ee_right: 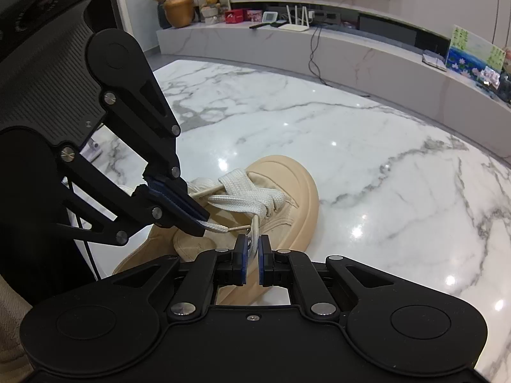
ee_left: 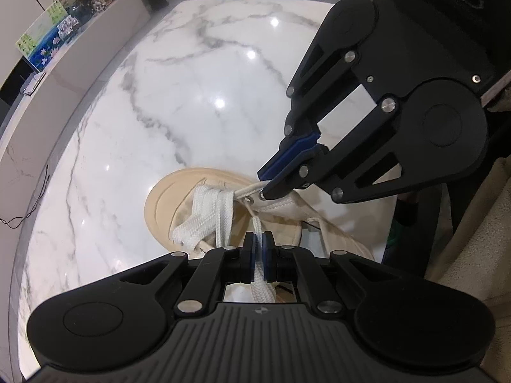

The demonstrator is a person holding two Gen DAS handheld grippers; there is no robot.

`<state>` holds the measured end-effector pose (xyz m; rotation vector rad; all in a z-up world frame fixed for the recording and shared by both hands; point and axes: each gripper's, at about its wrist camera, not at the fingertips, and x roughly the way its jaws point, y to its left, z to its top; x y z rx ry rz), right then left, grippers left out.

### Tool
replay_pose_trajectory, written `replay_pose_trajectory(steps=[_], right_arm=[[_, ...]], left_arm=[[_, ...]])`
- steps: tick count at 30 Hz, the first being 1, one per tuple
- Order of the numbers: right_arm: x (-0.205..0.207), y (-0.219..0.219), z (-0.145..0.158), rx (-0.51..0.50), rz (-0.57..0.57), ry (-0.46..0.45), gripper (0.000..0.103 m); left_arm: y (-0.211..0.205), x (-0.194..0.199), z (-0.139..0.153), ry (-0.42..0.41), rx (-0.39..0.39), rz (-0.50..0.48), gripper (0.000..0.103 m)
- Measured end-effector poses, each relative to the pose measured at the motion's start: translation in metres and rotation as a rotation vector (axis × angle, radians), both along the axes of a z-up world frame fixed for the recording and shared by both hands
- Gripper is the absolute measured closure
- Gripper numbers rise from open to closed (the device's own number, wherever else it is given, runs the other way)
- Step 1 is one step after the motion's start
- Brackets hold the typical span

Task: Lace up shoes with both hands
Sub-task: 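Push the lace tip into the eyelet with the left gripper while the right gripper steadies the sneaker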

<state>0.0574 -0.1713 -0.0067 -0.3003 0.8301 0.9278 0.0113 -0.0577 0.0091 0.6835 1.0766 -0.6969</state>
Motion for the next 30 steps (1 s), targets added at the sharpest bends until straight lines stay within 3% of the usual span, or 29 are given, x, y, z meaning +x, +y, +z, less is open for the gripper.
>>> replay_pose_trajectory(steps=[16, 30], right_arm=[[-0.003, 0.002, 0.001, -0.004, 0.01, -0.006, 0.098], [-0.006, -0.003, 0.015, -0.021, 0.102, -0.055, 0.098]], left_arm=[[-0.007, 0.015, -0.002, -0.003, -0.006, 0.025, 0.1], [-0.011, 0.054, -0.035, -0.02, -0.021, 0.061, 0.1]])
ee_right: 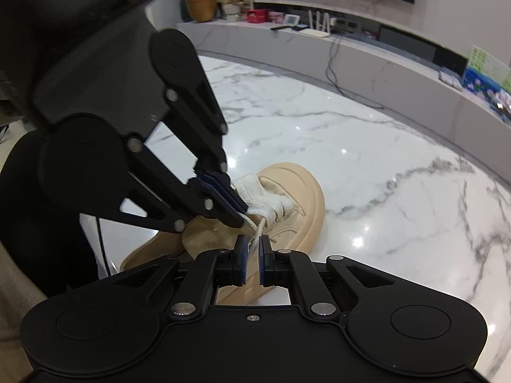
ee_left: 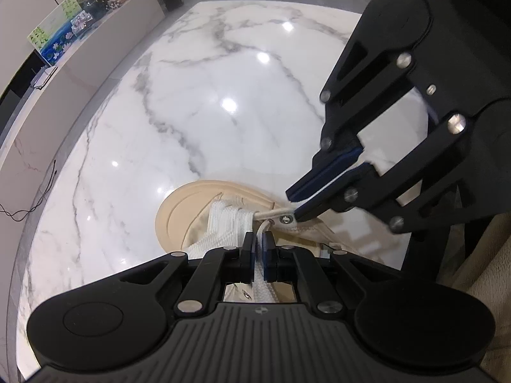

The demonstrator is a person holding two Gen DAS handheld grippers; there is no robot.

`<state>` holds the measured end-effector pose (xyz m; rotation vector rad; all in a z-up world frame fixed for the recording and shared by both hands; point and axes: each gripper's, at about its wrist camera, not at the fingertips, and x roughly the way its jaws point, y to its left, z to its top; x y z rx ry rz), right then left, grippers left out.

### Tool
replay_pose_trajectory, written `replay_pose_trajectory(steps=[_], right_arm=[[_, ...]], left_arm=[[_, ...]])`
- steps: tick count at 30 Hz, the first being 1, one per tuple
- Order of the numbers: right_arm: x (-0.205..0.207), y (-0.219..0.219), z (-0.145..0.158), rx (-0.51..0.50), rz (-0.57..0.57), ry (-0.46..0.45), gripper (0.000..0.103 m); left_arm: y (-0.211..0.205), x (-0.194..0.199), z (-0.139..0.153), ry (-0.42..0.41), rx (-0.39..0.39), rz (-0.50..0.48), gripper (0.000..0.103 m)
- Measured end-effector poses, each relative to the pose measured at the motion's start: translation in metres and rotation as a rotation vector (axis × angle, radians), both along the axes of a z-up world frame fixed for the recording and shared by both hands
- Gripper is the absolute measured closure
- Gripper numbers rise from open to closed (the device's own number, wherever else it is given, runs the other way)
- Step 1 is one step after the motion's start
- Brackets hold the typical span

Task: Lace up shoes with both hands
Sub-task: 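Push the lace tip into the eyelet with the left gripper while the right gripper steadies the sneaker, then grasp the lace tip emerging from the eyelet with the right gripper while the left gripper releases it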

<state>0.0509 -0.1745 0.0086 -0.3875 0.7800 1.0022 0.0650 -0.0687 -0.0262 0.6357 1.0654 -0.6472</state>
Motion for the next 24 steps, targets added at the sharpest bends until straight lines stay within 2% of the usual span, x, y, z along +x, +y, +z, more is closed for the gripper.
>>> replay_pose_trajectory(steps=[4, 8, 13, 24], right_arm=[[0.001, -0.003, 0.004, -0.044, 0.052, -0.062, 0.098], [0.009, 0.002, -0.004, -0.096, 0.09, -0.081, 0.098], [0.009, 0.018, -0.018, -0.172, 0.224, -0.147, 0.098], [0.008, 0.035, -0.032, -0.265, 0.443, -0.248, 0.098]], left_arm=[[0.001, 0.011, -0.009, -0.003, -0.014, 0.013, 0.1], [0.003, 0.022, -0.019, -0.004, -0.034, 0.035, 0.1], [0.003, 0.036, -0.028, -0.006, -0.06, 0.047, 0.1], [-0.001, 0.057, -0.03, -0.001, -0.088, 0.061, 0.1]])
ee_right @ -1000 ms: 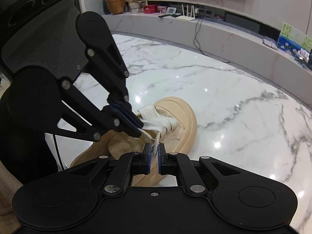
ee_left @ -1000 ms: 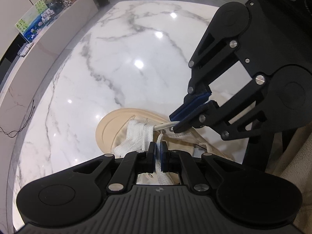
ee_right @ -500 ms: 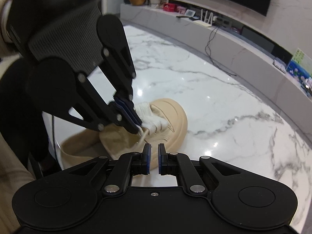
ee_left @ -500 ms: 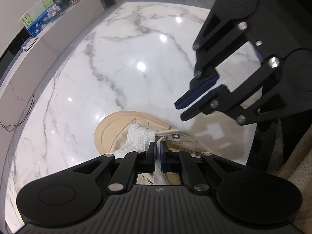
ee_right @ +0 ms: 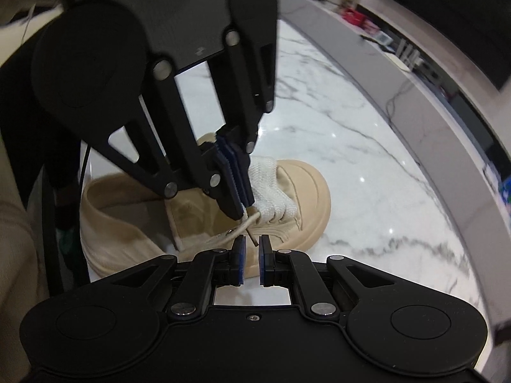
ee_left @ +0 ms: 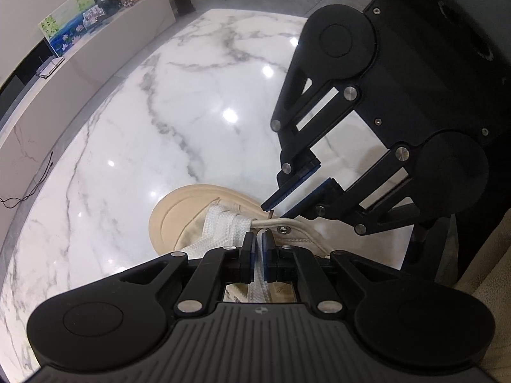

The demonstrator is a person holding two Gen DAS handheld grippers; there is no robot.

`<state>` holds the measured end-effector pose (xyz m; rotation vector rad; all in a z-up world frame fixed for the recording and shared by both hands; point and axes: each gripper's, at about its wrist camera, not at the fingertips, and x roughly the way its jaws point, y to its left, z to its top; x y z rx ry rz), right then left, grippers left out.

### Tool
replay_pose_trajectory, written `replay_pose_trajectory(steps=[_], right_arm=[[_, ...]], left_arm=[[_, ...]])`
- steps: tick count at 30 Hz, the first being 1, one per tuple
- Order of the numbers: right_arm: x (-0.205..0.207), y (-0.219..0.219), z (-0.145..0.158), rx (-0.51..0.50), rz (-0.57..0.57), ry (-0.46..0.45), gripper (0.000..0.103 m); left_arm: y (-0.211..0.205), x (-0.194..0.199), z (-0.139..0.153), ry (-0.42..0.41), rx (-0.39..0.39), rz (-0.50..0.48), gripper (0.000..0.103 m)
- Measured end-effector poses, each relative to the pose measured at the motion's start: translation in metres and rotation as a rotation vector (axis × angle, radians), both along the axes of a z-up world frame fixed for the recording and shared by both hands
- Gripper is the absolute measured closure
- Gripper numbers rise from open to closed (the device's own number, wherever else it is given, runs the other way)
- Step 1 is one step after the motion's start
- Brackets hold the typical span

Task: Lace up shoes with both hands
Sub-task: 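Grasp the lace tip emerging from the eyelet with the right gripper while the left gripper releases it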

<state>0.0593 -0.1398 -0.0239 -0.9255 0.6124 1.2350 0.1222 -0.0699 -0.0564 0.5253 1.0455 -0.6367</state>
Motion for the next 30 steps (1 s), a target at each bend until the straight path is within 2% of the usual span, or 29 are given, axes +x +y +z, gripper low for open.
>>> replay_pose_trajectory(steps=[4, 7, 10, 17, 23, 27, 30], right_arm=[[0.001, 0.004, -0.003, -0.032, 0.063, -0.032, 0.098], [0.001, 0.008, -0.004, -0.048, 0.091, -0.042, 0.098], [0.002, 0.009, -0.004, -0.055, 0.097, -0.029, 0.099], [-0.001, 0.007, -0.002, -0.052, 0.087, -0.022, 0.102], [-0.001, 0.013, -0.002, -0.063, 0.023, -0.004, 0.102], [0.002, 0.017, -0.002, -0.058, -0.025, 0.019, 0.102], [0.002, 0.018, -0.003, -0.06, -0.059, 0.027, 0.102]], left_arm=[[0.003, -0.006, 0.002, 0.0, -0.014, 0.01, 0.1], [0.007, -0.027, 0.015, -0.003, -0.018, 0.016, 0.1], [0.007, -0.026, 0.017, -0.005, -0.021, 0.019, 0.1], [0.01, -0.039, 0.026, -0.012, -0.026, 0.026, 0.1], [0.011, -0.051, 0.033, -0.012, -0.026, 0.039, 0.099], [0.014, -0.057, 0.038, -0.012, -0.03, 0.057, 0.096], [0.016, -0.064, 0.042, -0.018, -0.03, 0.07, 0.084]])
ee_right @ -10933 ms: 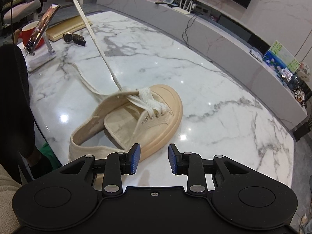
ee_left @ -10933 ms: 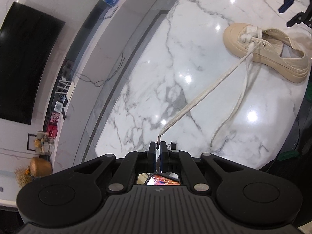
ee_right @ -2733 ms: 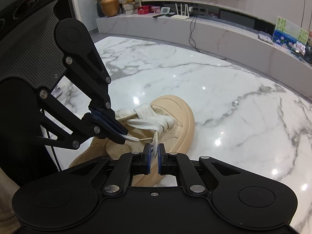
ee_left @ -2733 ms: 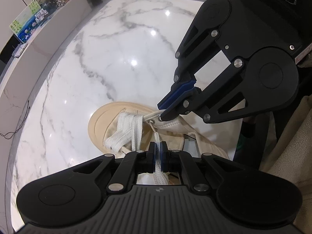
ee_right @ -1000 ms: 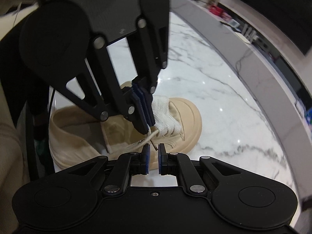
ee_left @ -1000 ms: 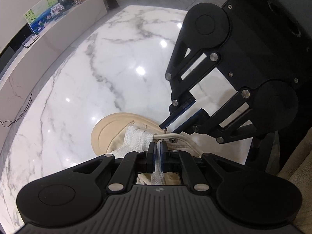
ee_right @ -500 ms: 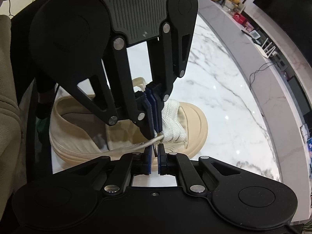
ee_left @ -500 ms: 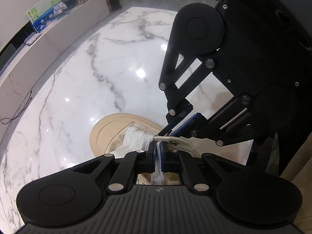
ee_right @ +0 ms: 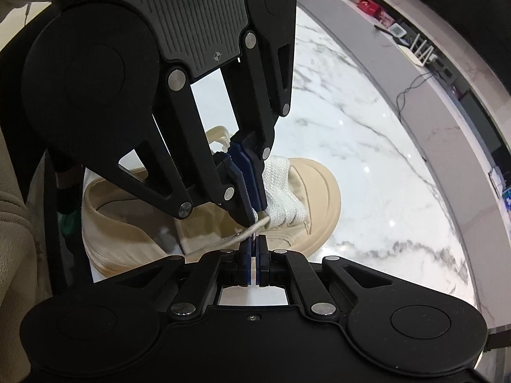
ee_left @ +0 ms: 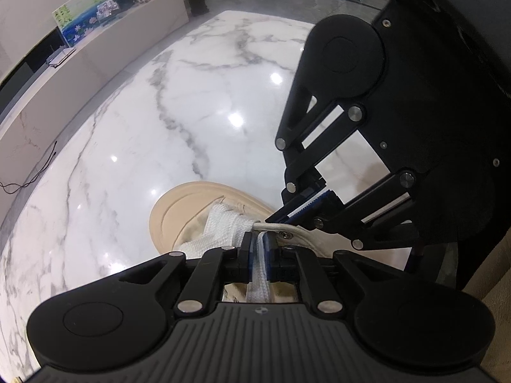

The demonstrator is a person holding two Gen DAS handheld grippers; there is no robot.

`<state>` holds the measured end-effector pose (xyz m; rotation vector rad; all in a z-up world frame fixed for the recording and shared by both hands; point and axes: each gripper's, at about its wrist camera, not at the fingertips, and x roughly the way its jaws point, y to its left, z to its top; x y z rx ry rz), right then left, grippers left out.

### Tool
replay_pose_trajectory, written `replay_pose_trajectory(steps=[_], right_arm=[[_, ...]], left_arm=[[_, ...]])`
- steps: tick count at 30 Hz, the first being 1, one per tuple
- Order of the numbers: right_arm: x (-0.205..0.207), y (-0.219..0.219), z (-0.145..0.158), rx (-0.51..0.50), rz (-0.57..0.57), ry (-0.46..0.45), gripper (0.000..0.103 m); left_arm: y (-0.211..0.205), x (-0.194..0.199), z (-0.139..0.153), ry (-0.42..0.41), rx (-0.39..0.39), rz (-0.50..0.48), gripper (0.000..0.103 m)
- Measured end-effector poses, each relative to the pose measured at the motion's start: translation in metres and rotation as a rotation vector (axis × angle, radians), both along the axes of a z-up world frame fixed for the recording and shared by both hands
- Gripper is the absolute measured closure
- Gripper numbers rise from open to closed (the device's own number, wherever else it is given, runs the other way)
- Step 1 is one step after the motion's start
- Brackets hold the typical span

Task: Lace up shoes with both hands
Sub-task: 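Grasp the lace tip emerging from the eyelet with the right gripper while the left gripper releases it, then pull the white lace through the eyelet and draw it out long with the right gripper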

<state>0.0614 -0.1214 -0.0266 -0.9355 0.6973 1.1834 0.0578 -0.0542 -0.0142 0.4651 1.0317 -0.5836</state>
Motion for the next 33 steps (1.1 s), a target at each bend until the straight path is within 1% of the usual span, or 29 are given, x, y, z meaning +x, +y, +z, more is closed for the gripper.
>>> replay_pose_trajectory(steps=[2, 6, 9, 14, 20, 23, 25, 27, 29, 33], right_arm=[[0.001, 0.001, 0.0, -0.001, -0.022, 0.011, 0.102], [0.002, 0.002, 0.002, -0.016, -0.064, 0.016, 0.102], [0.001, -0.001, 0.003, -0.036, -0.086, 0.005, 0.102], [0.001, -0.012, 0.005, -0.053, -0.141, -0.003, 0.102], [-0.002, -0.035, 0.008, -0.071, -0.214, -0.009, 0.102], [-0.003, -0.048, 0.009, -0.083, -0.261, -0.019, 0.102], [-0.004, -0.052, 0.009, -0.088, -0.28, -0.022, 0.102], [-0.005, -0.062, 0.01, -0.097, -0.316, -0.028, 0.102], [0.0, -0.062, 0.009, -0.103, -0.335, -0.029, 0.102], [-0.005, -0.083, 0.014, -0.12, -0.385, -0.041, 0.102]], left_arm=[[0.002, -0.005, 0.003, -0.003, -0.005, 0.008, 0.083], [0.004, -0.013, 0.009, -0.027, -0.002, 0.036, 0.072], [0.009, -0.021, 0.015, -0.046, -0.001, 0.051, 0.069], [0.023, -0.039, 0.025, -0.063, -0.011, 0.111, 0.069], [0.038, -0.06, 0.03, -0.057, -0.06, 0.182, 0.069], [0.042, -0.064, 0.03, -0.053, -0.086, 0.211, 0.069], [0.045, -0.065, 0.029, -0.047, -0.125, 0.226, 0.07], [0.047, -0.064, 0.028, -0.042, -0.157, 0.238, 0.078], [0.048, -0.06, 0.024, -0.039, -0.179, 0.265, 0.08], [0.049, -0.055, 0.017, -0.032, -0.192, 0.296, 0.083]])
